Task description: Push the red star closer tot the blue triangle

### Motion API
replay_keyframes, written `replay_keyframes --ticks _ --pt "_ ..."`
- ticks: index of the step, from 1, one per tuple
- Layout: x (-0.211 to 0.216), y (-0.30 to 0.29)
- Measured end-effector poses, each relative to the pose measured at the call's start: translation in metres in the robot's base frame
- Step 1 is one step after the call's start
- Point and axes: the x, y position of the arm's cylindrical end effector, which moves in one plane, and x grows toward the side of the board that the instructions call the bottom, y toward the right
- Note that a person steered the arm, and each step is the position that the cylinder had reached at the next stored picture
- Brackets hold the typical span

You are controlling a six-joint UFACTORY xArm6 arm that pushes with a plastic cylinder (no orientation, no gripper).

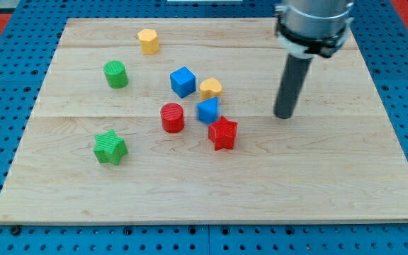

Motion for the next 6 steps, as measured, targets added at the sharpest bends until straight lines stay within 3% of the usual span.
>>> replay_keyframes --ticks 1,2,3,4,6 --pt "0.029 0.042" --pt "0.075 -0.010" --pt "0.075 -0.079" --pt "0.058 -0.111" --pt "0.036 -0.100"
